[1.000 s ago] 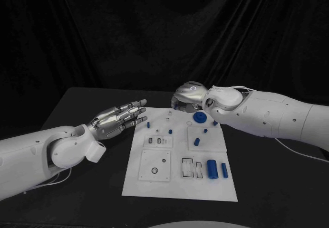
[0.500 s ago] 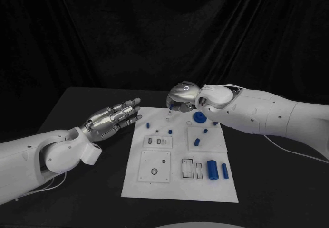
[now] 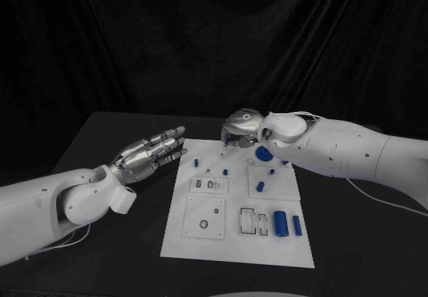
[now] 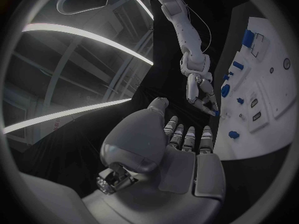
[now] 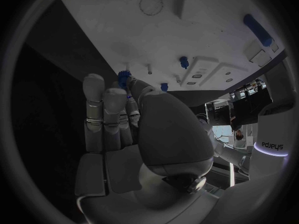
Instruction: Assemble the parts on the task board
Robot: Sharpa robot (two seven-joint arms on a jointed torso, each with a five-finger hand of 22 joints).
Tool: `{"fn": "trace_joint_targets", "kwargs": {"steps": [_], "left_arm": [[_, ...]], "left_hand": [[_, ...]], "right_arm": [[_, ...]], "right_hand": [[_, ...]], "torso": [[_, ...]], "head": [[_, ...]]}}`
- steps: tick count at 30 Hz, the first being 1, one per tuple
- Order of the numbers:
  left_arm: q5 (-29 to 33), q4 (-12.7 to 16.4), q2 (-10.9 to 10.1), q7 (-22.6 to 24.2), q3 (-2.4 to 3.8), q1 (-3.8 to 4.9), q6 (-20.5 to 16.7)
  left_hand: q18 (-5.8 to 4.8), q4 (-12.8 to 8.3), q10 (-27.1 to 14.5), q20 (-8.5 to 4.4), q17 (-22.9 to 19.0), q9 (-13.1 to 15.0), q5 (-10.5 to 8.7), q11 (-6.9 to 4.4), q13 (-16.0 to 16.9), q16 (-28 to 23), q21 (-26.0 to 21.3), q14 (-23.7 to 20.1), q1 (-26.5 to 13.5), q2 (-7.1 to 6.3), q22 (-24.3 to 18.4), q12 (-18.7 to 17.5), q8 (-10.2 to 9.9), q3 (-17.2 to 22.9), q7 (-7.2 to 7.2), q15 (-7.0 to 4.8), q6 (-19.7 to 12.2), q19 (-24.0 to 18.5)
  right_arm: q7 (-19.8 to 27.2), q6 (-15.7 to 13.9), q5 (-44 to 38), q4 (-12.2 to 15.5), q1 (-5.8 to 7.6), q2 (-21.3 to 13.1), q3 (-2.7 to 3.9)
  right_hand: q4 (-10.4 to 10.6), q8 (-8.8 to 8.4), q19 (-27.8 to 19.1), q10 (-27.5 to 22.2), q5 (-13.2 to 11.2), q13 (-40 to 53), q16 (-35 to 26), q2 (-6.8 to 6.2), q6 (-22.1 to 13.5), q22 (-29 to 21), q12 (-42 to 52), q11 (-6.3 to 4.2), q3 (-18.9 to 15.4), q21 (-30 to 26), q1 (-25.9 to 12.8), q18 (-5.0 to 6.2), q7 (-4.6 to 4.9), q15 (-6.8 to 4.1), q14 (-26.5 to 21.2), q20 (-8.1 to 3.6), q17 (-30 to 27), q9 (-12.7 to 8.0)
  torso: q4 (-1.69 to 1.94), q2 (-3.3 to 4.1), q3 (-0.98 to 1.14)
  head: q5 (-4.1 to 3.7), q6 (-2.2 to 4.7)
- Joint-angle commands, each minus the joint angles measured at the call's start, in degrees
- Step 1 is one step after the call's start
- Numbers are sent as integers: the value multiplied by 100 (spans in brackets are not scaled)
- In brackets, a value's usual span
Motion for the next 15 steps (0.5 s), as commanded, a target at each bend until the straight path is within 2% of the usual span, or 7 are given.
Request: {"fn": "trace_joint_targets", "kwargs": {"steps": [1,3,4,9,11,15], "left_arm": [[6,26,-2,123,6,7,-24],[6,30,-3,122,6,7,-24],[6,32,-3,122,6,7,-23],[6,30,4,110,6,7,-8],[6,27,7,100,6,7,-2],[6,28,6,88,6,7,5]], "left_hand": [[44,-25,0,-4,0,9,17,-40,1,0,-16,14,-49,-21,1,29,7,14,38,-33,44,7],[44,-25,0,-4,0,9,17,-40,1,0,-16,14,-49,-21,1,29,7,14,38,-33,44,7],[44,-25,-1,-1,0,11,17,-37,0,0,-14,15,-52,-19,3,29,12,17,44,-29,50,10],[44,-25,-1,-1,0,11,17,-37,0,0,-14,15,-52,-19,3,29,12,17,44,-29,50,10],[44,-25,-1,-1,0,11,17,-37,0,0,-14,15,-52,-19,3,29,12,17,44,-29,50,10],[44,-26,-1,6,1,14,19,-27,2,3,-14,17,-58,-10,3,35,22,24,56,-20,66,11]], "right_arm": [[-103,58,-6,-24,-30,8,4],[-126,71,-6,-34,-40,13,4],[-142,75,-6,-39,-46,17,4],[-198,51,-6,-71,-77,35,4],[-211,30,-6,-93,-95,44,4],[-232,-35,-6,-141,-133,66,4]], "right_hand": [[10,-23,-4,181,15,7,31,-32,-43,2,-24,-163,35,18,47,-74,-11,36,-20,37,4,-5],[10,-23,-4,181,15,7,31,-32,-43,2,-24,-163,35,18,47,-74,-11,36,-20,37,4,-5],[10,-23,-4,181,15,7,31,-32,-43,2,-24,-163,35,18,47,-74,-11,36,-20,37,4,-5],[12,-33,-19,162,34,5,16,-35,-50,-9,-45,-154,44,5,47,-69,-10,36,-27,37,-18,-5],[13,-34,-19,159,35,4,15,-35,-50,-6,-47,-153,45,7,46,-69,-10,36,-28,37,-20,-5],[20,-46,-27,149,39,4,9,-39,-64,-7,-60,-148,47,3,36,-67,-8,35,-32,38,-26,-7]], "torso": [[4,-5,-6],[7,-9,-7],[24,-11,-8],[42,-14,4],[49,-16,2],[42,-25,-3]], "head": [[-15,13],[-32,16],[-48,-1],[-64,-21],[-69,-25],[-57,-29]]}}
